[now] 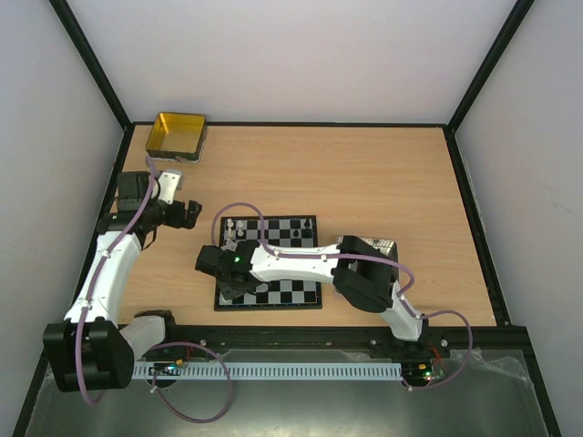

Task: Set up the chess pieces on the board
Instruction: Place the chess piece on the chessboard, then pick up the chess piece from the storage box.

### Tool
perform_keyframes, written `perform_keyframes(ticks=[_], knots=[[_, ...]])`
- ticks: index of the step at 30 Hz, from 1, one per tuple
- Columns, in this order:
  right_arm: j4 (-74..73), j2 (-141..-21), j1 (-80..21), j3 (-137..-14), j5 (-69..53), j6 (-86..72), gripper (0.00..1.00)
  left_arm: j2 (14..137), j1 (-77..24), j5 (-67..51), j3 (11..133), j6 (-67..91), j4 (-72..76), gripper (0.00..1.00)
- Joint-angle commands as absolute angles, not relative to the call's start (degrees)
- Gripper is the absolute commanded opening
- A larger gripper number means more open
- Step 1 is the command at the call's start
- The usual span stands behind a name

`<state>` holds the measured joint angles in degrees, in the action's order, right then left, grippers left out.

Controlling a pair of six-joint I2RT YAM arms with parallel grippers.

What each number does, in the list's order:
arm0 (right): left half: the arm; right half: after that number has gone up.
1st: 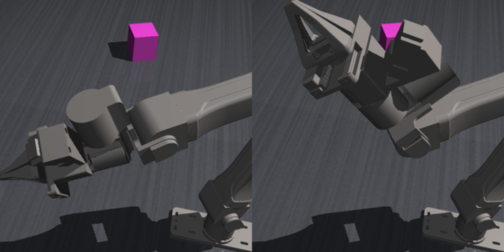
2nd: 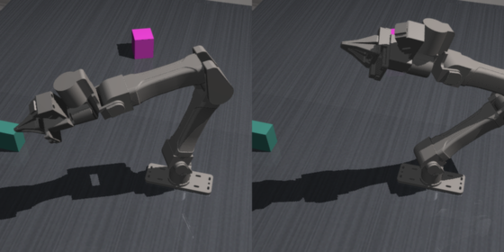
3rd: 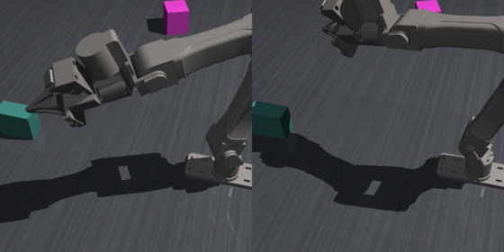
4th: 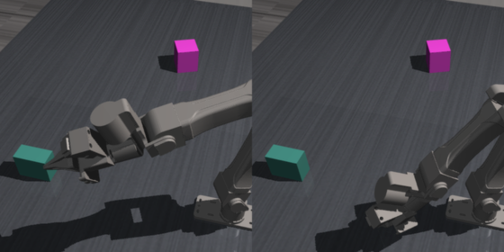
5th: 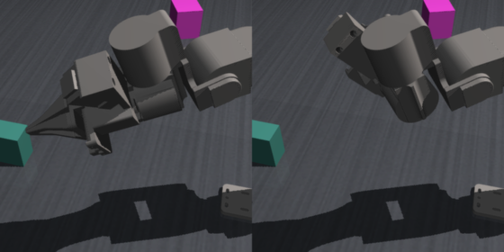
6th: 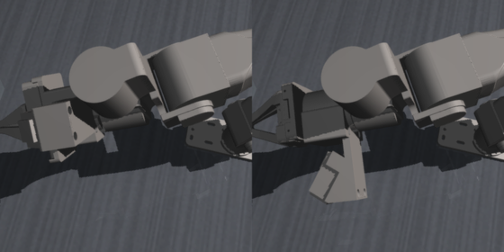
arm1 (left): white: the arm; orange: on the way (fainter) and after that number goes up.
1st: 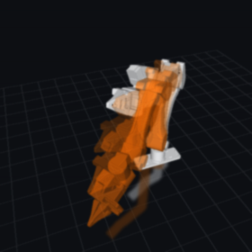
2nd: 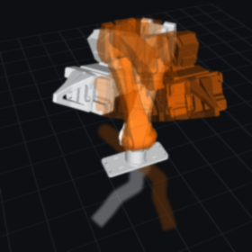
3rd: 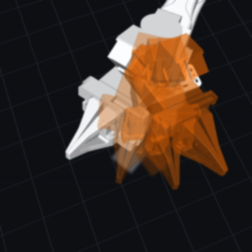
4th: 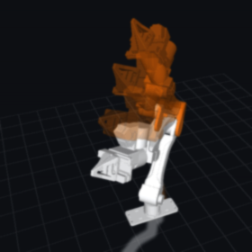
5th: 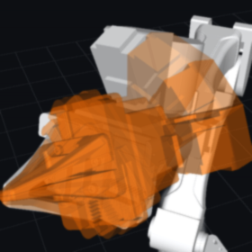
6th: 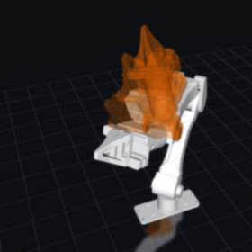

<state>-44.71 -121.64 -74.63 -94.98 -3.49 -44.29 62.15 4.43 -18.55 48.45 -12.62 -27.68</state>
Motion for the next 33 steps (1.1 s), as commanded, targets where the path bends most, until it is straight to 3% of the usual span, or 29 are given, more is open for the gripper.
perform_keyframes(ticks=[1,15,26,33], knots=[[-45.8,-121.7,-74.4,-96.4,-1.7,-44.3,0.19,62.3,4.7,-19.6,48.1,-13.0,-28.0,0.99],[-50.1,-107.6,-72.0,-93.7,5.8,-46.2,0.22,62.5,4.6,-20.1,48.1,-13.2,-28.2,0.99],[-46.1,-81.1,-53.6,-61.4,8.1,-50.2,0.28,62.7,4.4,-20.9,48.2,-13.4,-28.3,0.99],[-43.1,-76.6,-46.3,-50.9,6.7,-49.6,0.29,63.1,4.4,-21.9,48.2,-12.6,-27.8,0.99]])
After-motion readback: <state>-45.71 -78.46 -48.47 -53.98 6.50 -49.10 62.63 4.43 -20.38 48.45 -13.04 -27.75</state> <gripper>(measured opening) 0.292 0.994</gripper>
